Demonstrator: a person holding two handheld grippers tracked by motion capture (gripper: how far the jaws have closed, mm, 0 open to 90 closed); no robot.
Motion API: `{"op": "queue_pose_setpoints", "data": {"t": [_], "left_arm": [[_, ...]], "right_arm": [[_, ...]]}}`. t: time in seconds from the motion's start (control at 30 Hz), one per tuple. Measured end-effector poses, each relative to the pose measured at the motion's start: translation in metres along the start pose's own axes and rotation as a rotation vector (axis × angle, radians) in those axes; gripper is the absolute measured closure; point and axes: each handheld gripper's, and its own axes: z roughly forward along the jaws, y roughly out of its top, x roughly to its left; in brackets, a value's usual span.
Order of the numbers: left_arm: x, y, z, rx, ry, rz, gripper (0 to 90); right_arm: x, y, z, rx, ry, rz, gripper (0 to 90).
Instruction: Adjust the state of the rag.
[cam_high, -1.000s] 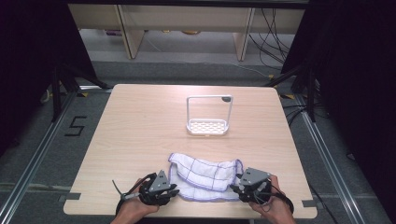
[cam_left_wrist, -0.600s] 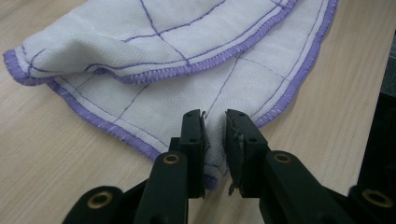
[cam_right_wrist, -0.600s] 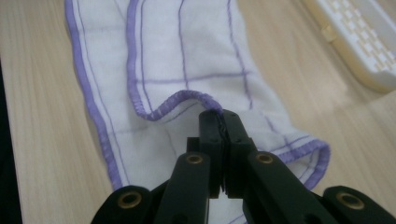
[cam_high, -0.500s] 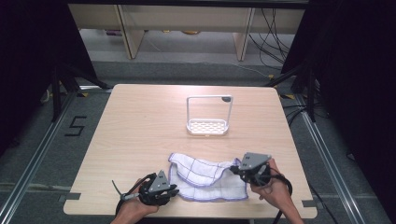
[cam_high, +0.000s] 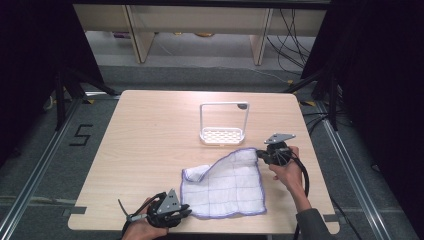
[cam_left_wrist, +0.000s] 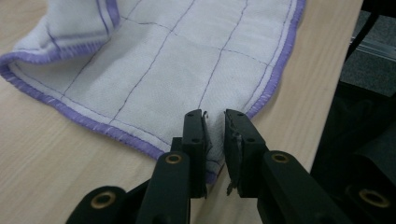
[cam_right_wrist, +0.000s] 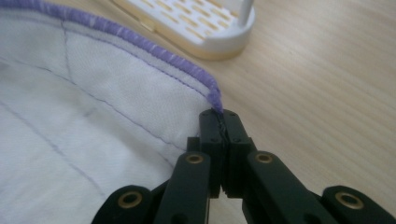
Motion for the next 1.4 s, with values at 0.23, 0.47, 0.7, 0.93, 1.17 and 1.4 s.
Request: {"op": "queue_pose_setpoints", "data": {"t": [0.23,0.47,0.7,0.93,1.17,1.4], "left_arm": [[-0.01,-0.001,0.002,-0.023,-0.043,-0.022,73.1],[-0.021,-0.002,0.0,0.008,-0.069,0.022,81.1],[-0.012,-0.003,-0.002,0.02,-0.036,0.023,81.4],[-0.011,-0.003,-0.002,0.022,-0.029,0.005,79.9],[-0.007,-0.004,-0.006,0.027,0.001,0.02,75.4],[0.007,0.001,-0.016,-0.058,0.025,-0.073,54.0]], "right_arm": [[0.004,0.0,0.024,0.06,-0.003,0.0,89.6],[0.008,0.001,0.031,0.077,0.005,-0.03,89.3],[0.005,0.001,0.029,0.101,-0.006,-0.027,89.2],[0.001,0.001,0.026,0.079,-0.036,-0.012,89.0],[-0.003,0.002,0.019,0.075,-0.058,-0.021,88.0],[-0.009,0.004,0.009,0.052,-0.092,0.028,65.8]]}}
